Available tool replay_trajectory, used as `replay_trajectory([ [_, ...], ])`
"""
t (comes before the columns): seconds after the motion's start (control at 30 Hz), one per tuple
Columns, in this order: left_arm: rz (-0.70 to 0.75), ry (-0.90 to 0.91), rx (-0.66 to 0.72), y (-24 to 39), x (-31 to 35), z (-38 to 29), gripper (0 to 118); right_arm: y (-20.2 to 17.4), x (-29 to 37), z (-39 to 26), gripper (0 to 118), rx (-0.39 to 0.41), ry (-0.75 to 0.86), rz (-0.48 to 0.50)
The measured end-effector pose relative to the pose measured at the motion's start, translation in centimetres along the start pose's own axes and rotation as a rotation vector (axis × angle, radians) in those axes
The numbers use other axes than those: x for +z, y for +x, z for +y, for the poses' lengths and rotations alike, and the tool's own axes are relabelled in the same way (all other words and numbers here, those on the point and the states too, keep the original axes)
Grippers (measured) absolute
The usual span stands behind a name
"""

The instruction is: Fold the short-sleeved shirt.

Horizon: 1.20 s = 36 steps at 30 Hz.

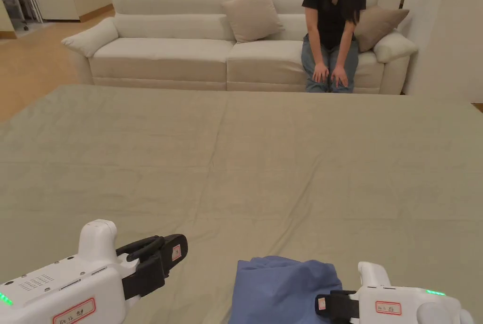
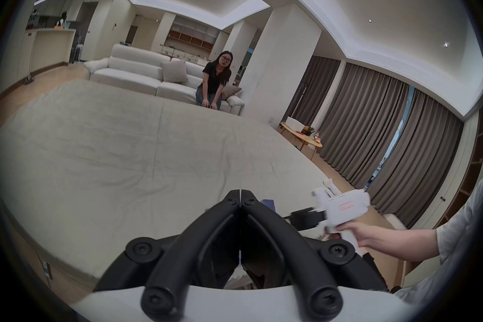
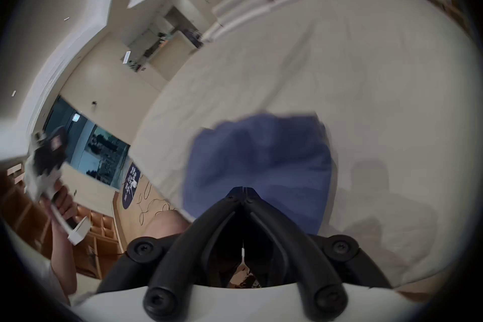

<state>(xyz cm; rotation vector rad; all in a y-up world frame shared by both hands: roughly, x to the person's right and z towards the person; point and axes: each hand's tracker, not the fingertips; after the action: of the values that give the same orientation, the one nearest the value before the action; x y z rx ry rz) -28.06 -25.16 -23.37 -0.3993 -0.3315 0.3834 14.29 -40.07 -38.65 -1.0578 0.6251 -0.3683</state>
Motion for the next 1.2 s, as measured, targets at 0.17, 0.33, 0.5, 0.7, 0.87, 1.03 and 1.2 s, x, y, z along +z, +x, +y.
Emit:
replay_trajectory([
  [0.17,-0.007,-0.085,0.109,-2.0,-2.0,-1.4,9,2.4,-1.7,-1.3,0,-0.065,0.002,0.009],
  [0.33,-0.096,-0.345,0.266,-5.0,-7.5,-4.2,116,2.5,-1.3,-1.4,0,-0.089,0.013,0.021],
  [0.5,-0.111,-0.446,0.336,-7.6,-13.2,-6.4,116,2.6,-1.4,-1.2,0,-0.085,0.006,0.020],
  [0.7,-0.183,-0.560,0.462,-9.7,-18.7,-10.8,116,3.3,-1.4,-1.4,0,-0.110,0.009,0.048],
  [0.87,-0.250,-0.488,0.458,-7.8,-21.2,-12.7,118,3.3,-1.3,-1.4,0,-0.118,0.008,0.051],
  [1.03,-0.265,-0.496,0.556,-7.4,-23.6,-13.8,49,3.4,-1.3,-1.4,0,-0.115,0.008,0.057],
  [1.2,-0.179,-0.485,0.488,-6.2,-22.9,-13.9,26,3.7,-1.3,-1.5,0,-0.119,0.013,0.054],
])
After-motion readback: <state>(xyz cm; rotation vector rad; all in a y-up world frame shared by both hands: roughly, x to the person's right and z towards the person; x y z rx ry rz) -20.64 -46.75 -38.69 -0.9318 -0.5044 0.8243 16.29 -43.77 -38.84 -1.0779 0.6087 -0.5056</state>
